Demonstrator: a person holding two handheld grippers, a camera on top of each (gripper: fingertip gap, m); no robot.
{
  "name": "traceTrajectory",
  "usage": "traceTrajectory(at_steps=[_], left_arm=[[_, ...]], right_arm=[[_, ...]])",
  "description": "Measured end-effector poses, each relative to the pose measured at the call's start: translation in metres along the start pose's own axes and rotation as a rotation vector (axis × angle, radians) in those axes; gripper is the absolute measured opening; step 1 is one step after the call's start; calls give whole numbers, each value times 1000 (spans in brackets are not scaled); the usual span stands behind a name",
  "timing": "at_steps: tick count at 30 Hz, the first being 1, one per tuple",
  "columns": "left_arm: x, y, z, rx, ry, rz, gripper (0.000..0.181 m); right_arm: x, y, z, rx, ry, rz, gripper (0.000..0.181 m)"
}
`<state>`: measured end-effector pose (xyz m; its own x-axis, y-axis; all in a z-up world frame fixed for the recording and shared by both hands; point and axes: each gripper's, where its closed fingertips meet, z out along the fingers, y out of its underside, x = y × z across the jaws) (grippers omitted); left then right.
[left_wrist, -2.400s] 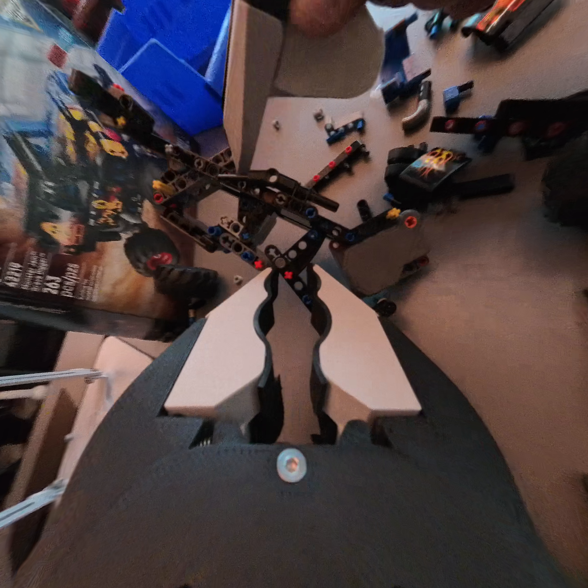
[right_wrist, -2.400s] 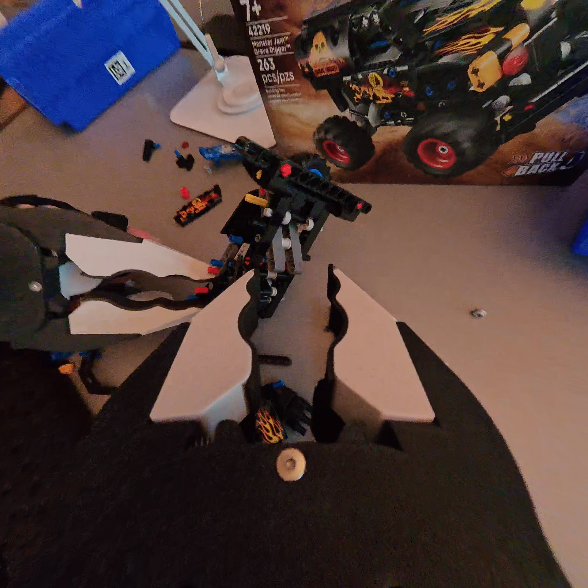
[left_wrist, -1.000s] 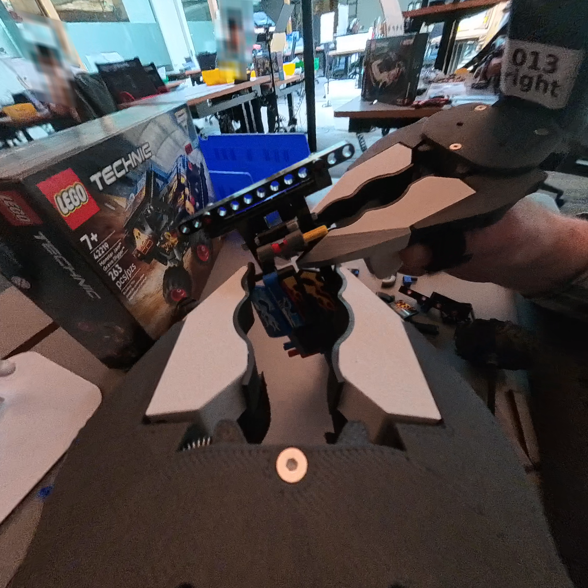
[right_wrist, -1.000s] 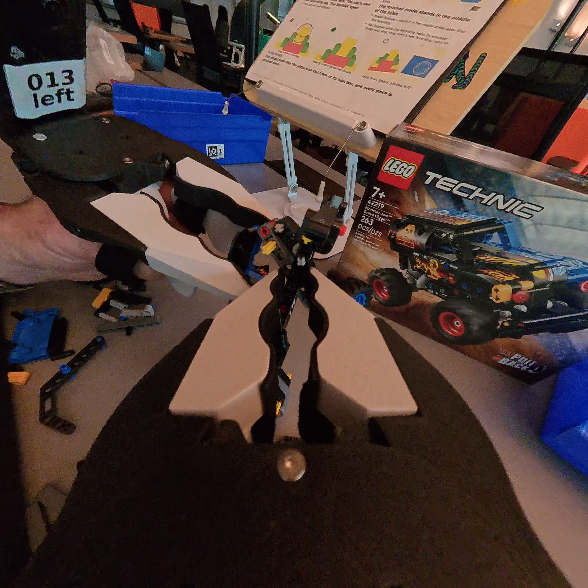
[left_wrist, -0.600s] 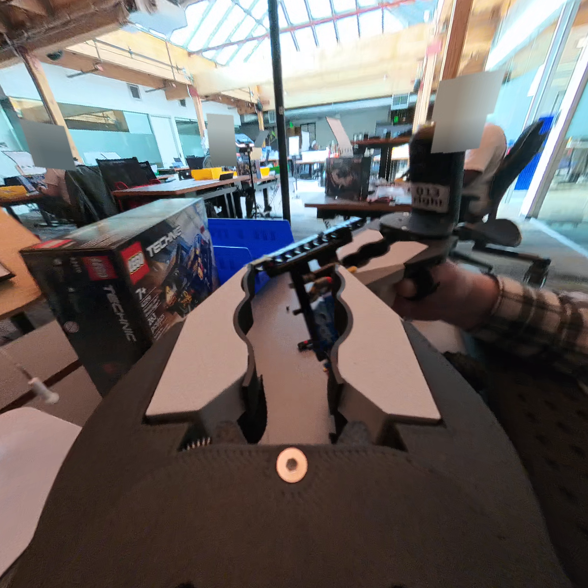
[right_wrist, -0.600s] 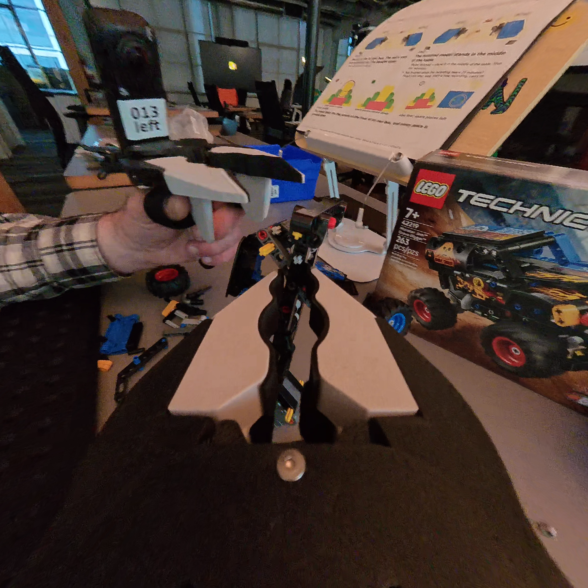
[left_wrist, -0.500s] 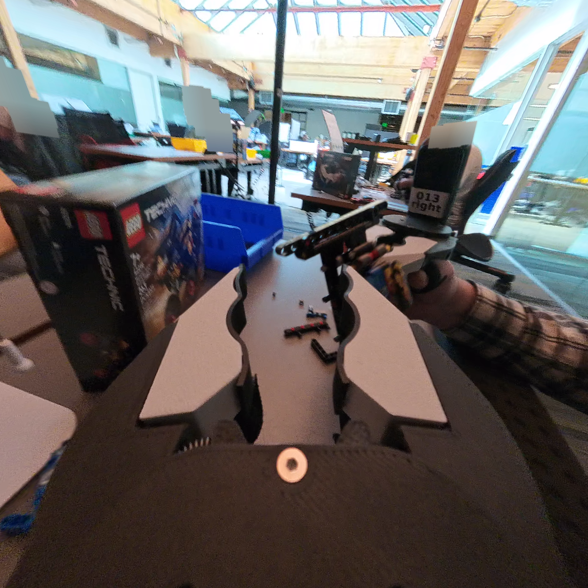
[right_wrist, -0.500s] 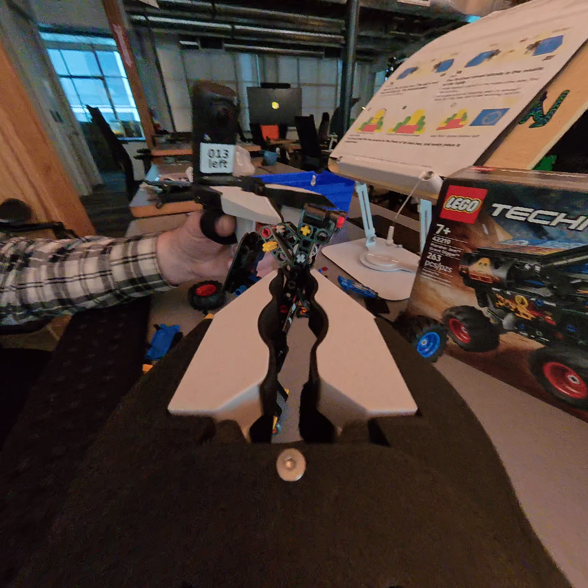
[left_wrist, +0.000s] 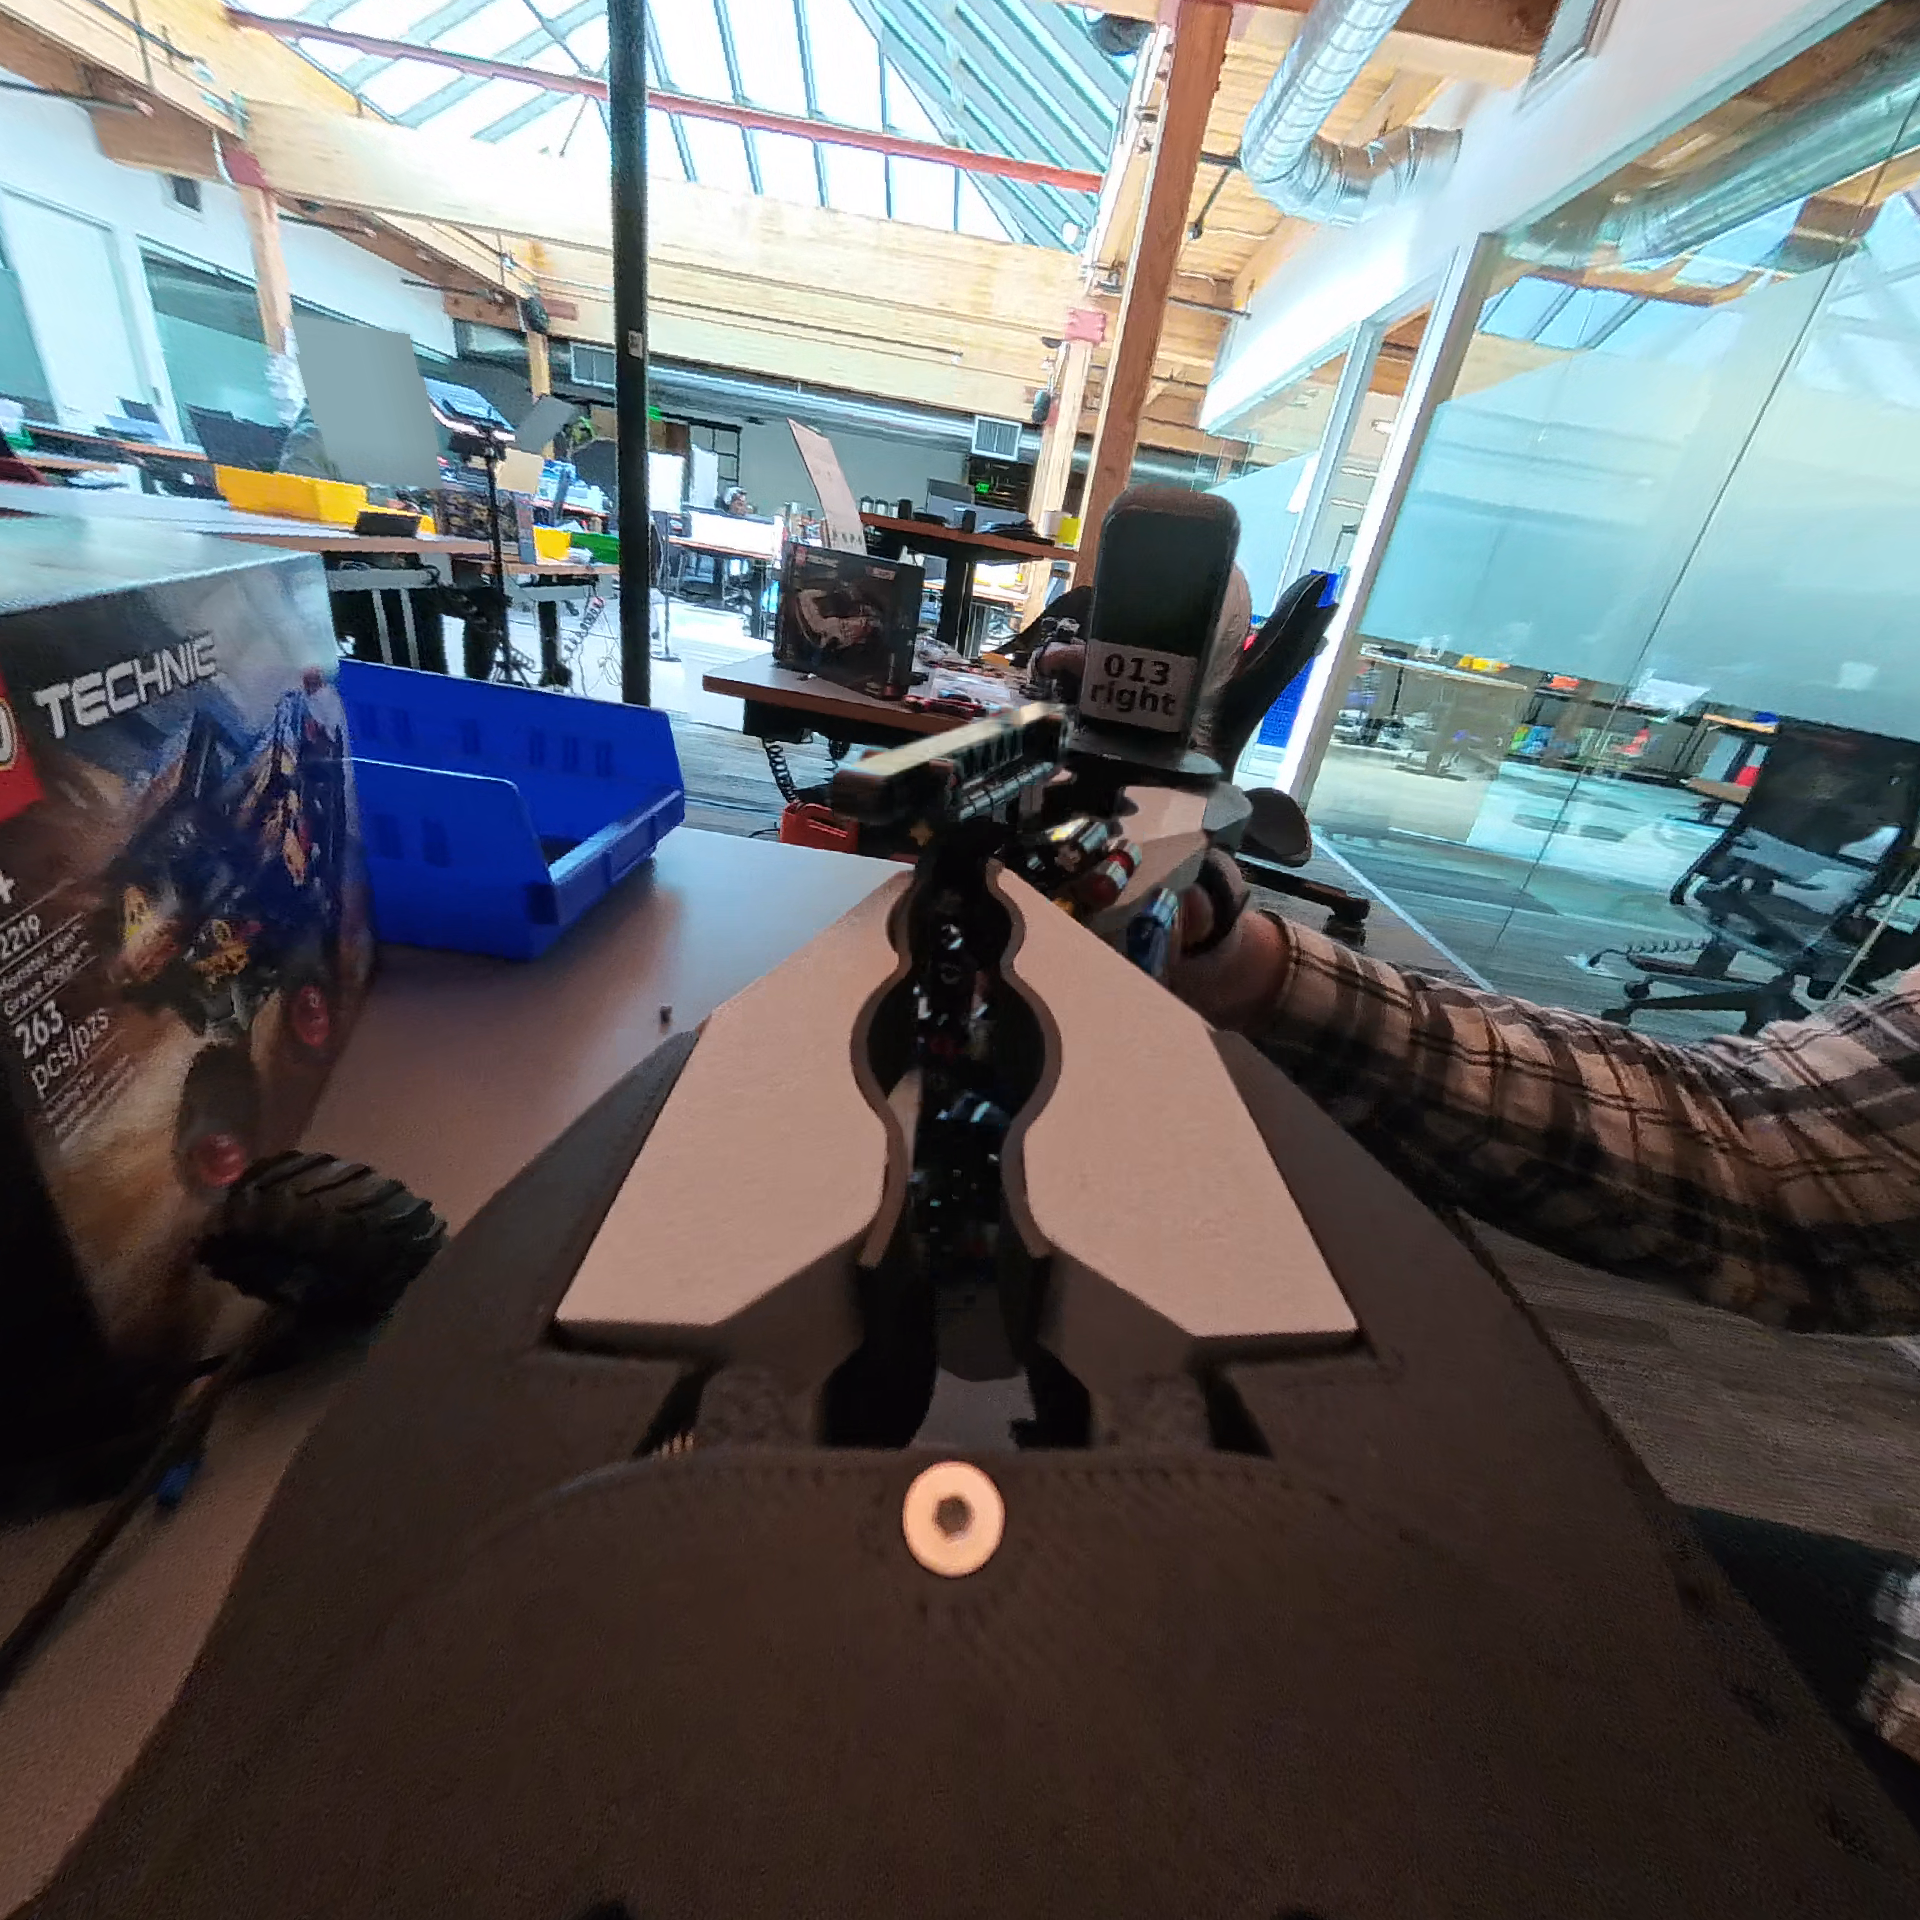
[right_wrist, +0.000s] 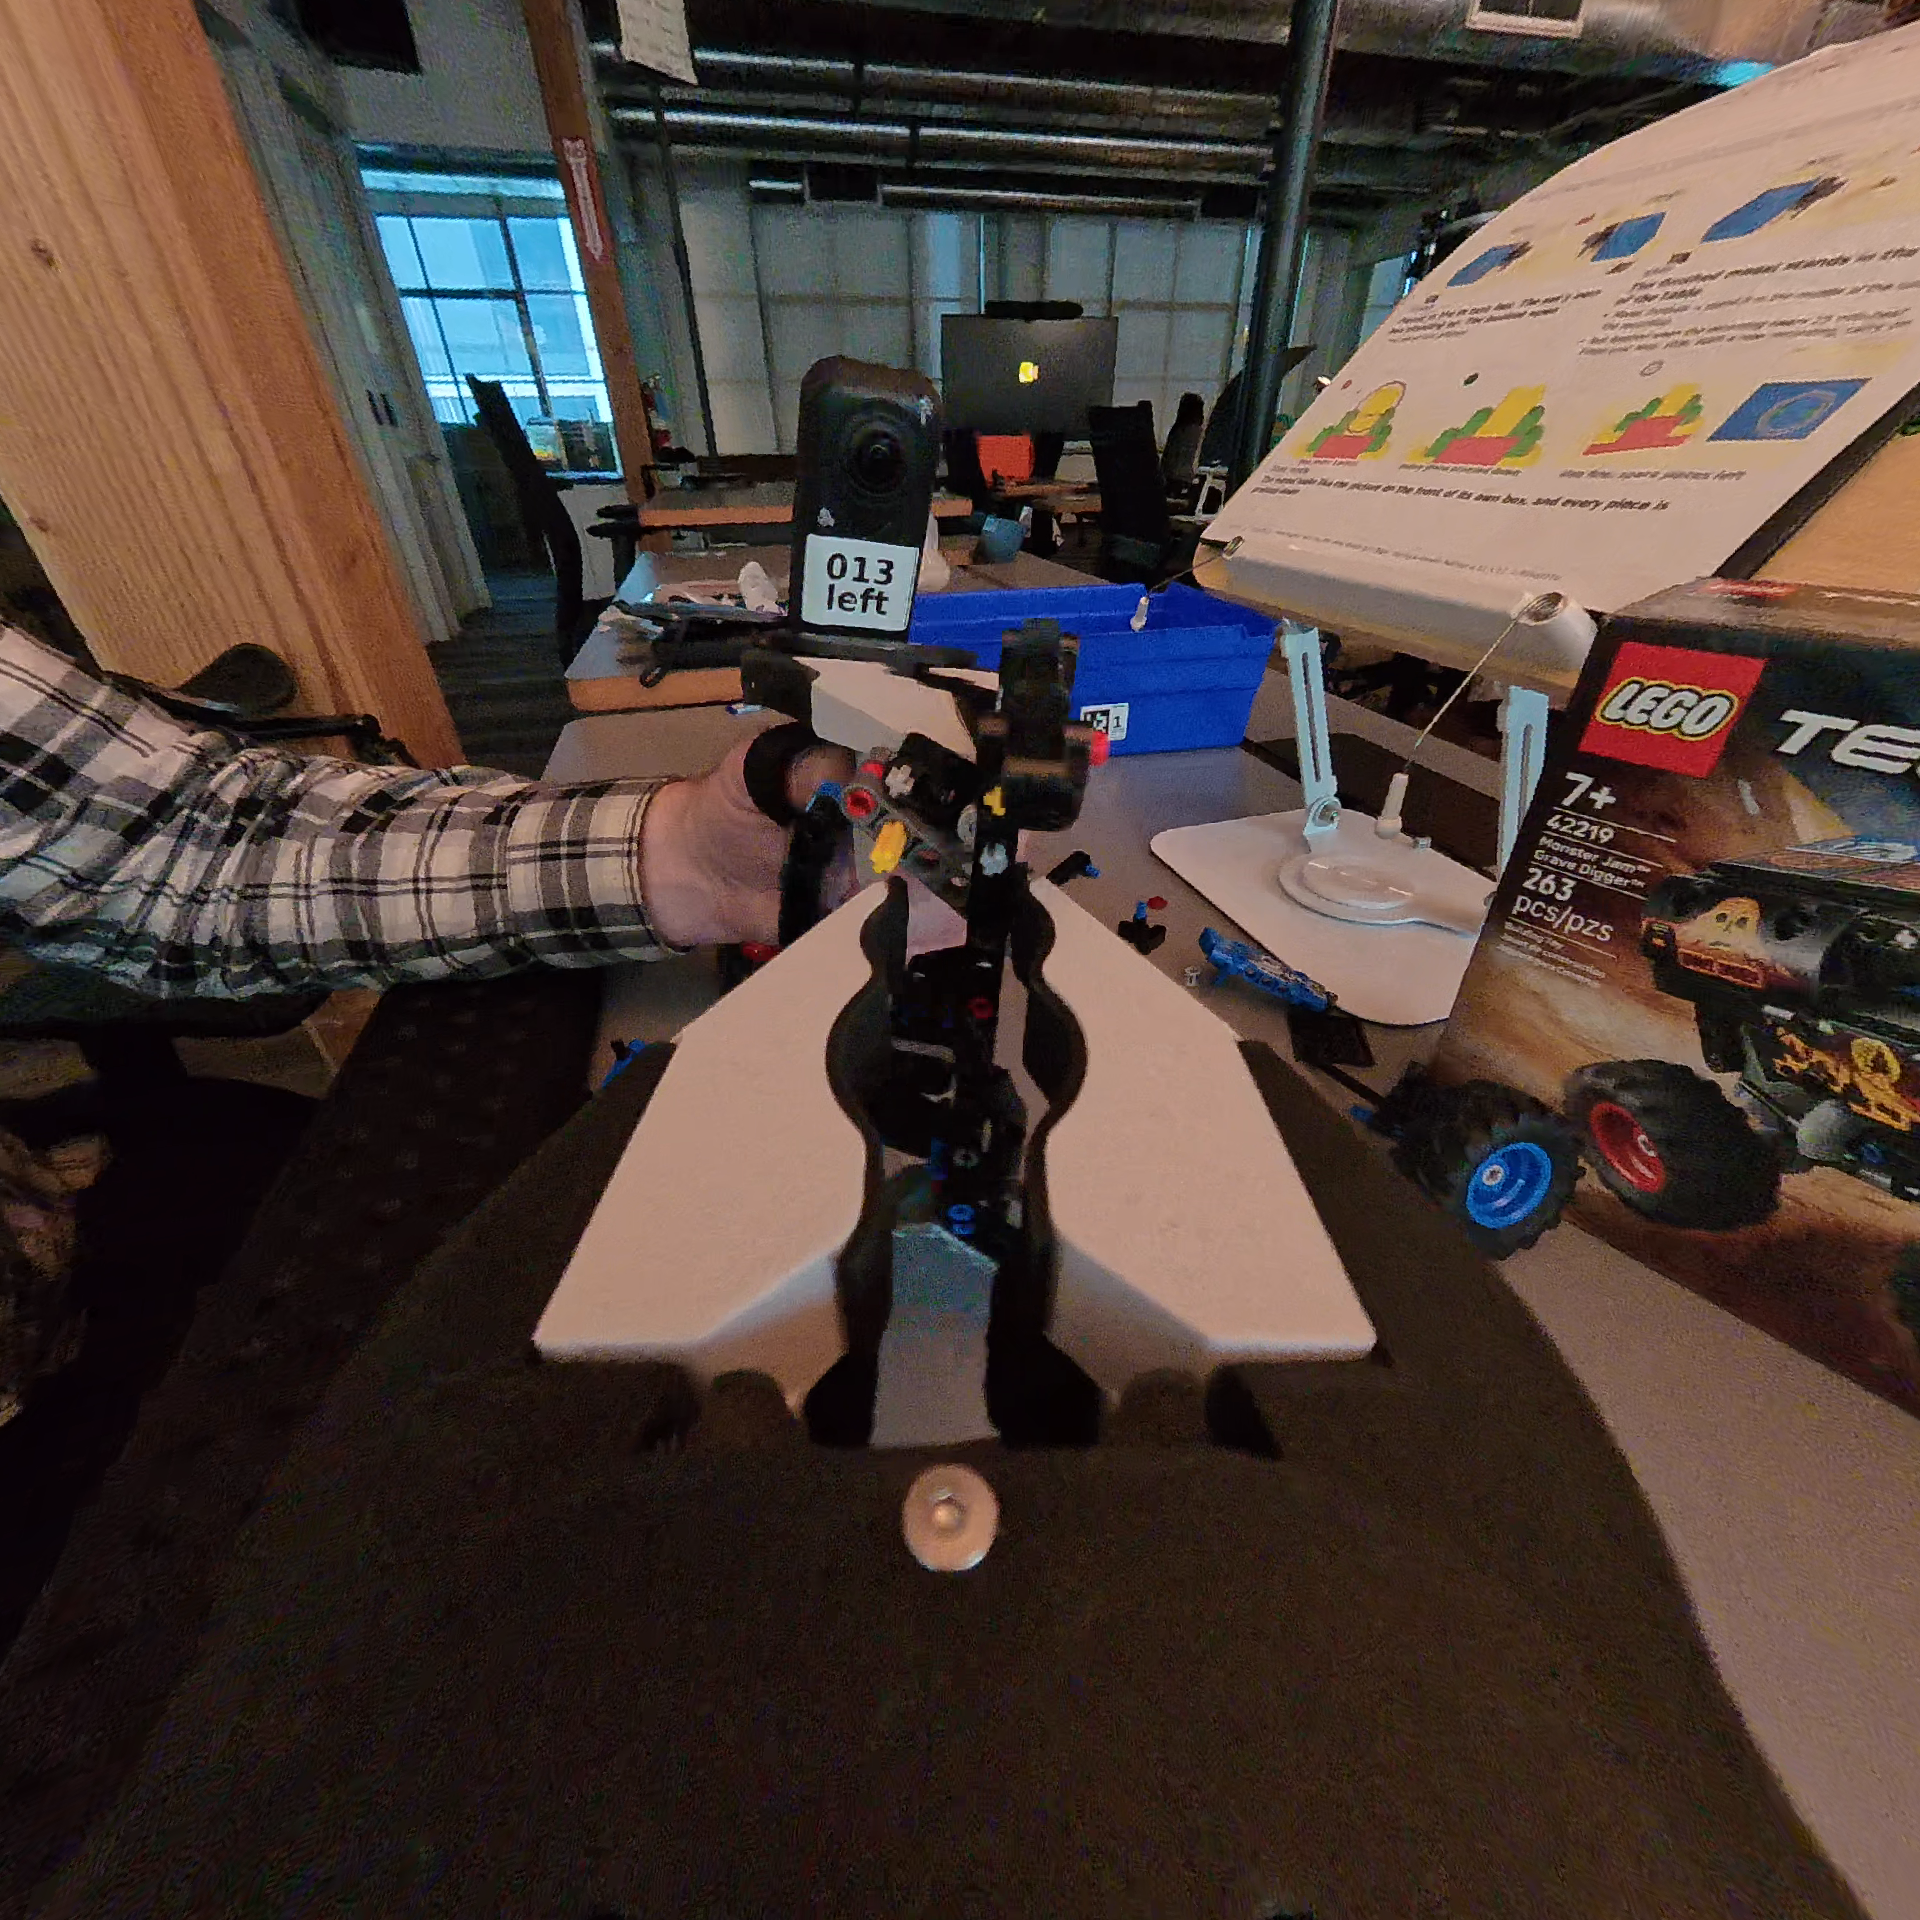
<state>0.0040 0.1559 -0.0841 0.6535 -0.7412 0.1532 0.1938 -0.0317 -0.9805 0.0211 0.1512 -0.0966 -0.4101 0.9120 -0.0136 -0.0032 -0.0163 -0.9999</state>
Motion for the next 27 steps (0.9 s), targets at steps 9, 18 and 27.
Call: traceTrajectory(at_steps=[9,18,27], left_arm=[[-6,10,1,-28,-26,-10,6],[7,16,6,-17,66,-71,17],[18,0,3,51,79,-29,6]], right_arm=[[7,7,-9,-50,55,-37,12],[3,9,-6,-18,-31,68,5],[0,-9,-4,69,-1,9,5]])
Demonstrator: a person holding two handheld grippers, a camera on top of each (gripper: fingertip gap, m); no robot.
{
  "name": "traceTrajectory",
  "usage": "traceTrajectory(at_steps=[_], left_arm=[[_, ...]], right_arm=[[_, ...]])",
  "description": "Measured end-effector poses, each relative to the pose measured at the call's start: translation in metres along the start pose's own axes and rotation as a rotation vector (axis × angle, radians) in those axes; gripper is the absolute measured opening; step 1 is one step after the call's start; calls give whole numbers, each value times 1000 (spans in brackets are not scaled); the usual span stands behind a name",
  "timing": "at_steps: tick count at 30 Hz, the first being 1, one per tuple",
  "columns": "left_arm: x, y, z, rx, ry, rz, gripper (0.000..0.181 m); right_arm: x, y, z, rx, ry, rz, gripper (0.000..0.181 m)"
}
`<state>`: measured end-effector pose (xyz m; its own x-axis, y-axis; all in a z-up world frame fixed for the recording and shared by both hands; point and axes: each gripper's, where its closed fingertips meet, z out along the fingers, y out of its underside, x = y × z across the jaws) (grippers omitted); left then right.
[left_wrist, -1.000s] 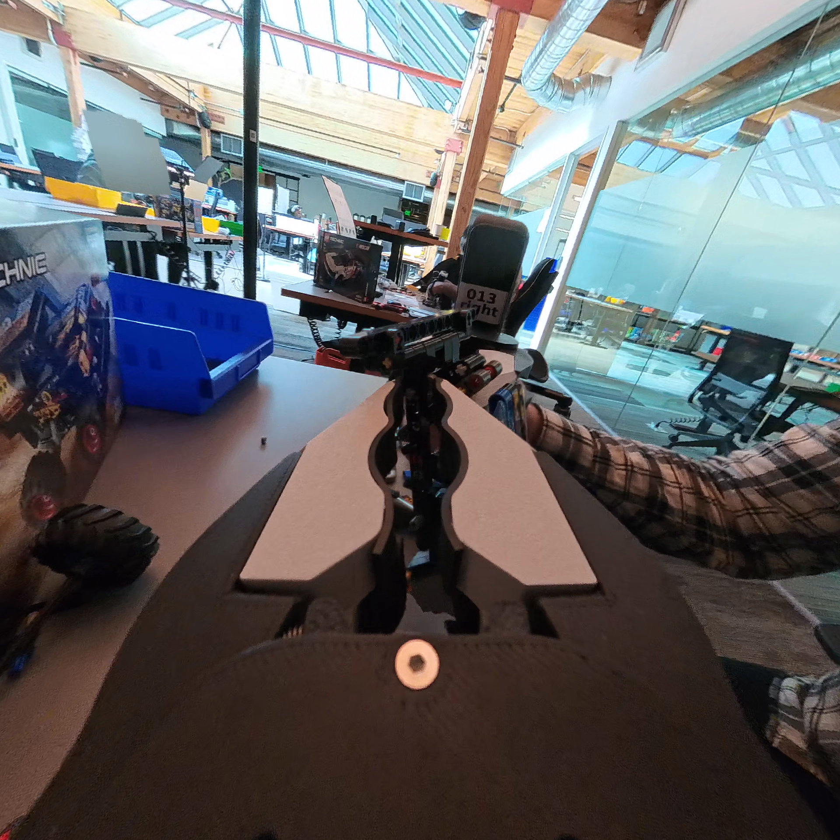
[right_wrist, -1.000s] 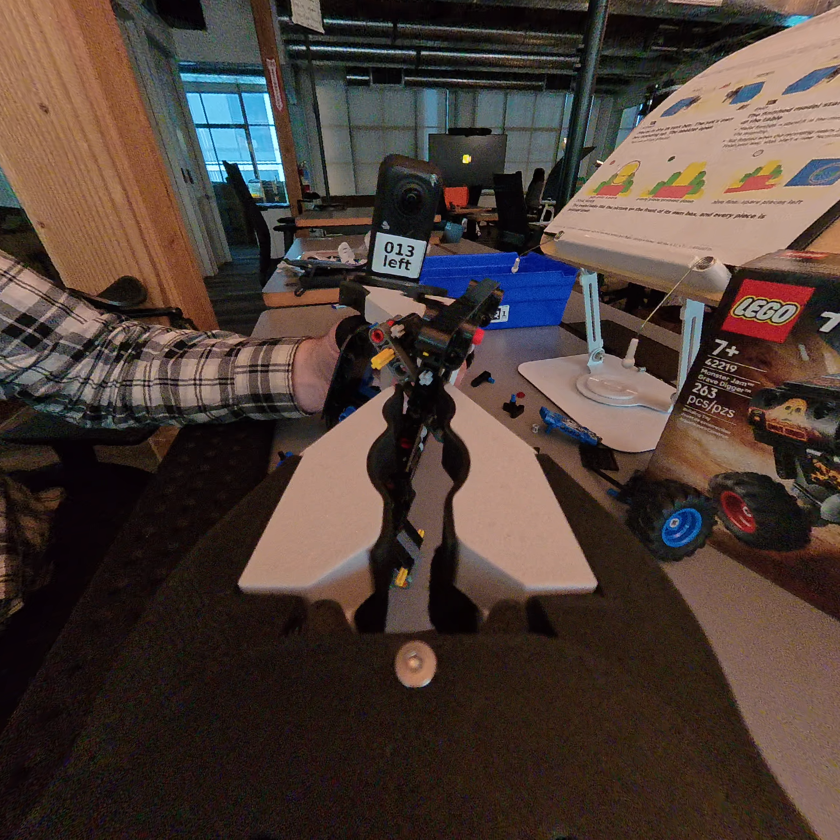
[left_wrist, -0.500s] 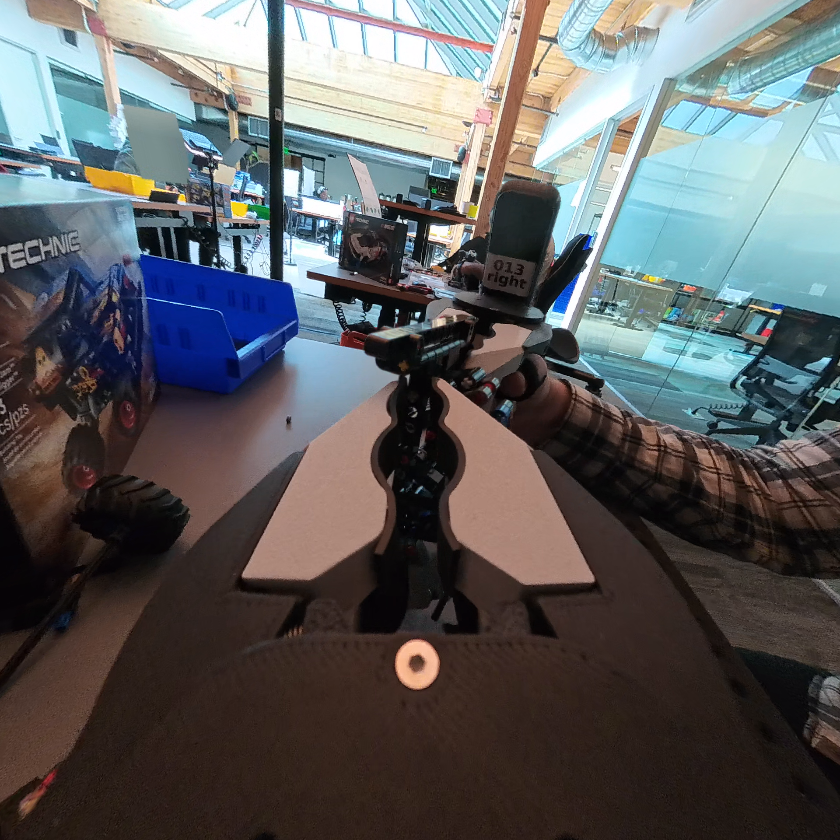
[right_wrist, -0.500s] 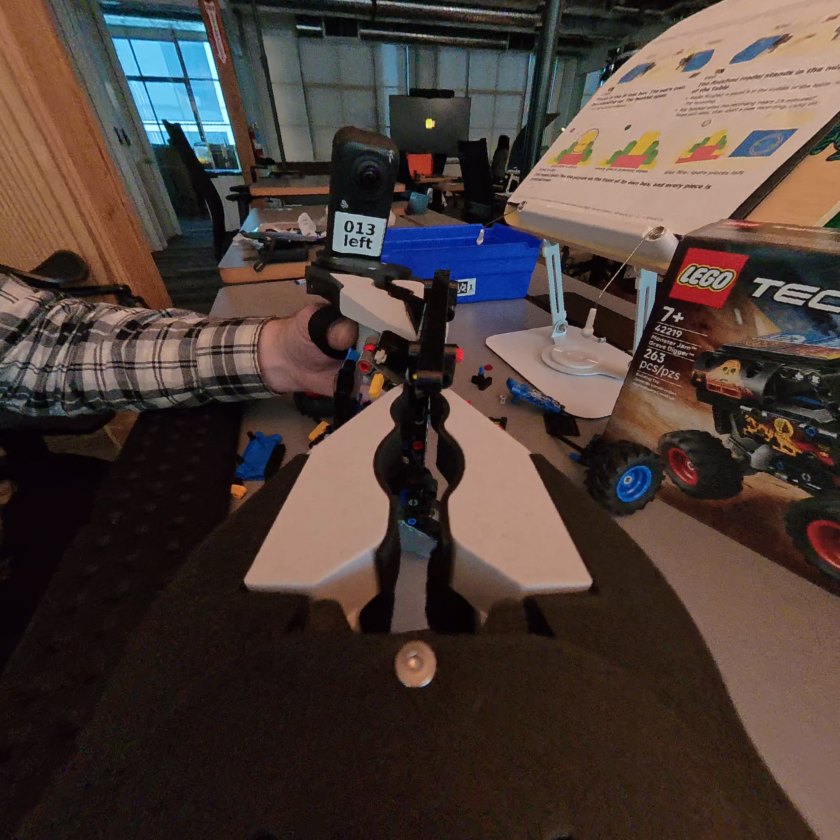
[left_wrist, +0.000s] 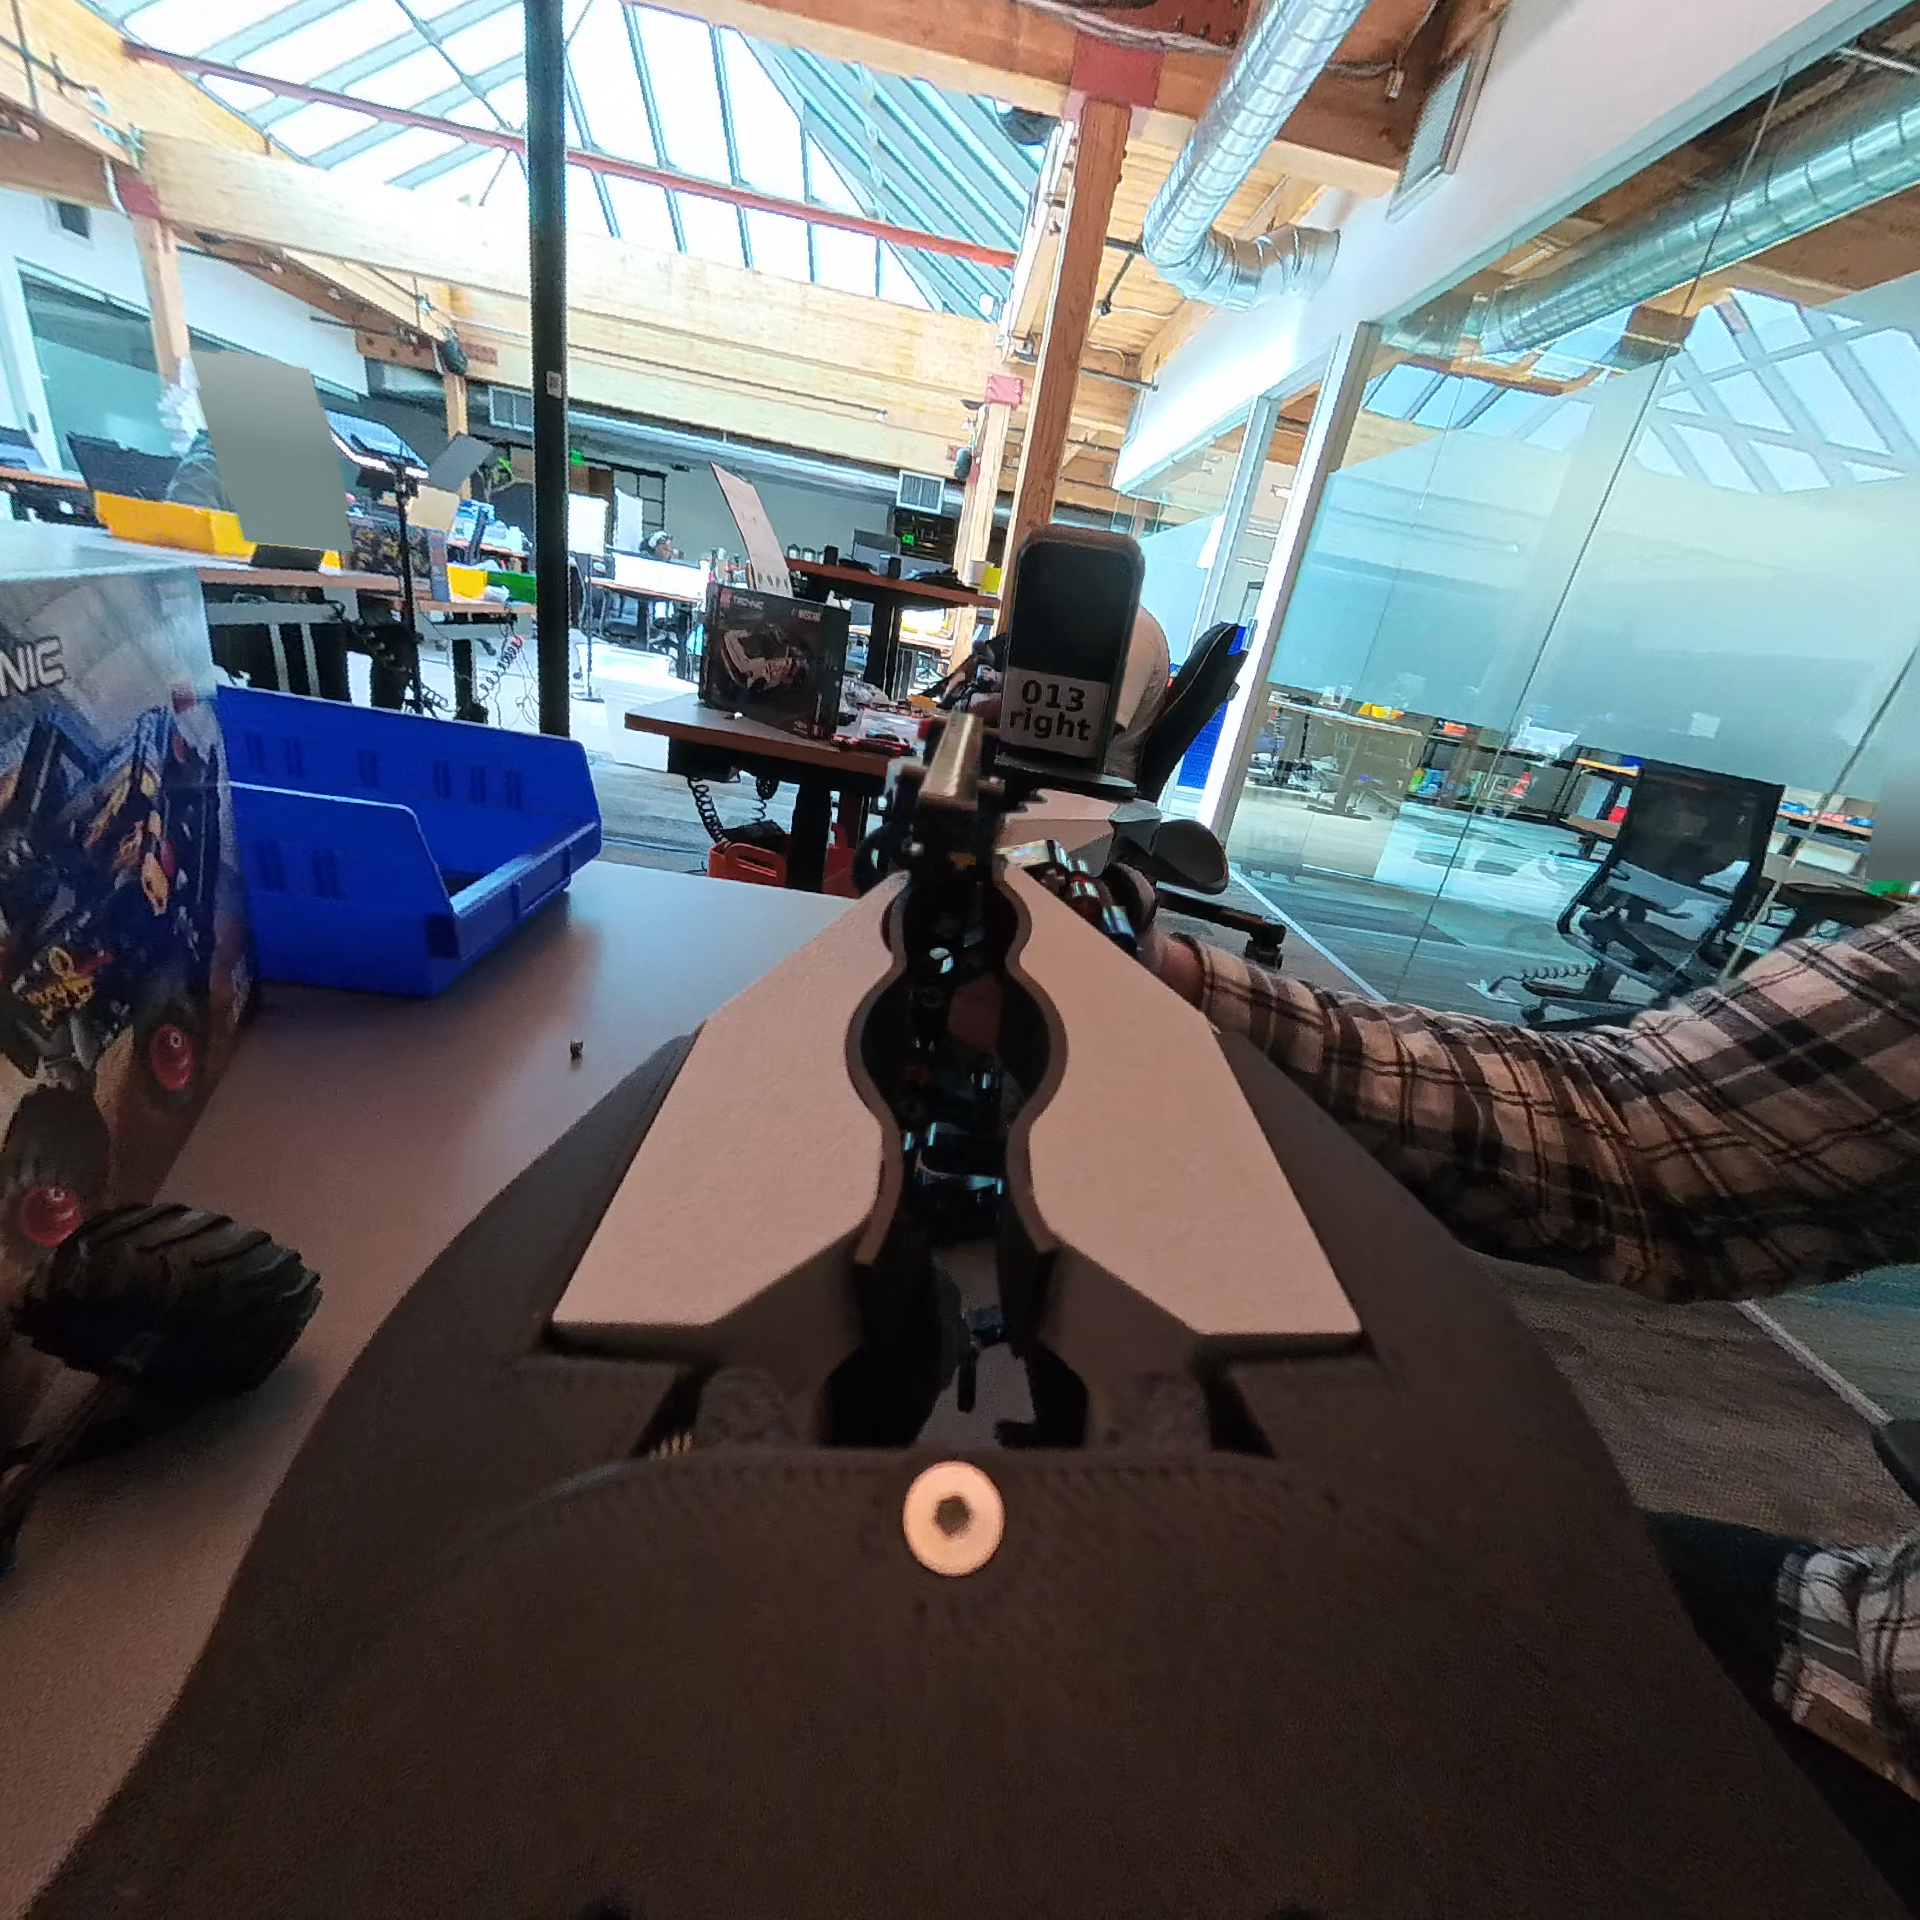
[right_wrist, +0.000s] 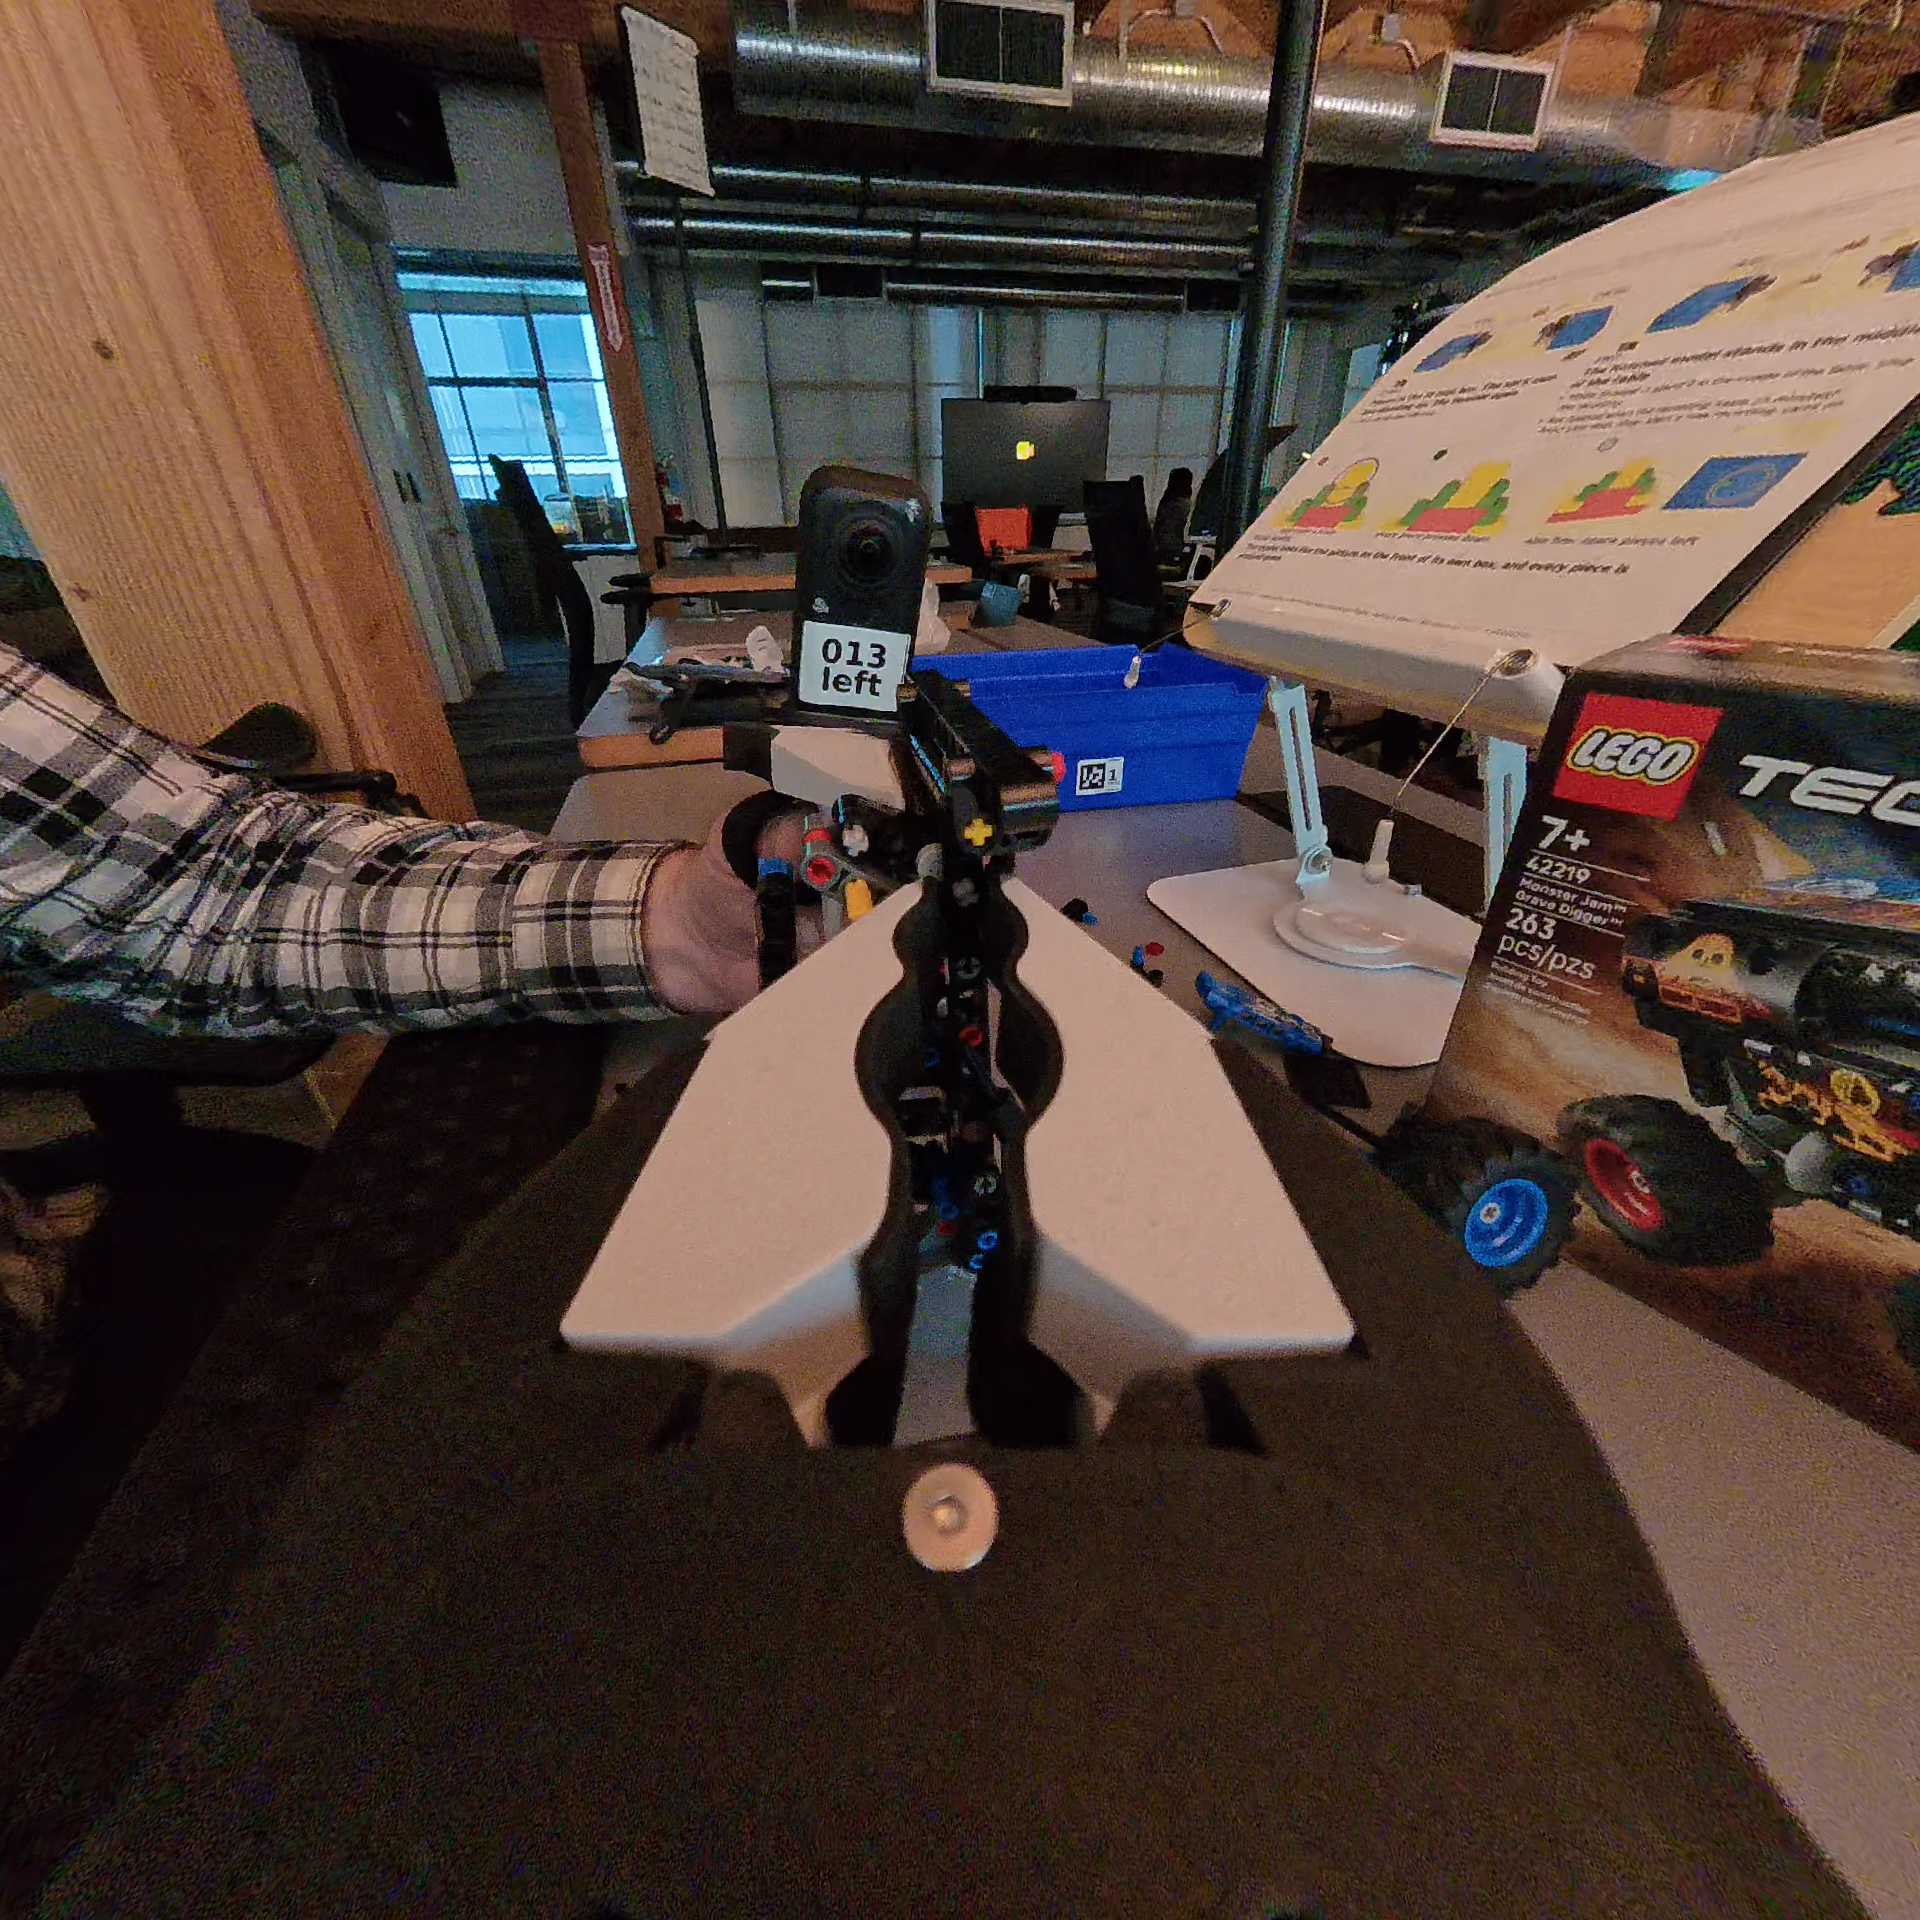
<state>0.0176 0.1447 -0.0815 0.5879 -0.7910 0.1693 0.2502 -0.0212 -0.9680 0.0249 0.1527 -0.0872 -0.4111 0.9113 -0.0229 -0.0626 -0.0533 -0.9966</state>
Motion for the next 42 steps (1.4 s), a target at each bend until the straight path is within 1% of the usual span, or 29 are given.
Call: traceTrajectory(at_steps=[2,3,5,7,14,15,16,17,18,19,20,21,22,23,24,25,26,27,28,29,30,31,34,36,38,39,41,42], left_arm=[[7,-12,-1,27,9,44,5],[12,-14,-1,19,15,75,4],[19,-15,-1,14,25,82,3],[22,-10,0,-34,21,122,3],[25,-3,0,-73,35,121,3],[20,-16,-10,-4,16,103,4],[8,-46,-37,143,-13,47,3],[-4,-72,-69,259,-61,29,4],[-6,-75,-80,250,-76,48,4],[-5,-57,-70,143,-79,79,4],[-4,-36,-53,54,-85,102,5],[-3,-21,-37,-1,-88,106,5],[-1,-14,-25,-30,-87,126,5],[1,-13,-19,-42,-87,150,5],[1,-10,-16,-52,-84,157,5],[2,-5,-13,-60,-71,139,4],[2,1,-11,-77,-69,138,4],[4,5,-10,-95,-68,155,4],[4,3,-9,-89,-72,168,4],[3,1,-10,-80,-79,168,4],[2,0,-10,-75,-85,167,4],[1,2,-10,-78,-89,165,4],[6,8,-5,-93,-73,175,4],[5,8,-5,-90,-70,163,4],[3,6,-6,-90,-93,172,4],[-3,5,-8,-94,-135,187,4],[-6,3,-9,-94,-173,221,5],[-6,2,-8,-95,-186,233,5]], right_arm=[[-6,-8,1,29,-12,-25,5],[-11,-11,0,32,-30,-45,5],[-18,-13,-2,44,-66,-51,5],[-21,-10,-5,20,-85,-69,5],[-24,-3,-13,-19,-115,-74,4],[-19,-11,-23,30,-104,-59,0],[-7,-27,-47,125,-64,-26,0],[3,-45,-75,228,-19,-20,0],[7,-48,-86,240,15,-33,0],[7,-41,-79,199,27,-32,0],[3,-32,-63,149,-2,-17,0],[-6,-21,-44,83,-40,-17,0],[-11,-11,-28,17,-49,-34,6],[-14,-1,-16,-37,-47,-50,19],[-17,10,-7,-92,-56,-59,23],[-18,18,-2,-130,-56,-66,22],[-18,18,0,-119,-64,-61,16],[-21,12,0,-81,-81,-44,16],[-22,11,0,-75,-89,-36,15],[-22,13,0,-76,-88,-38,7],[-21,13,0,-71,-89,-25,7],[-20,11,-1,-65,-91,-8,0],[-22,4,-4,-22,-109,10,0],[-23,4,-5,-34,-97,-13,0],[-19,5,-8,-41,-73,-18,0],[-17,1,-12,-25,-62,-15,0],[-11,-1,-15,-23,-20,-2,18],[-10,5,-13,-55,-11,-13,19]])
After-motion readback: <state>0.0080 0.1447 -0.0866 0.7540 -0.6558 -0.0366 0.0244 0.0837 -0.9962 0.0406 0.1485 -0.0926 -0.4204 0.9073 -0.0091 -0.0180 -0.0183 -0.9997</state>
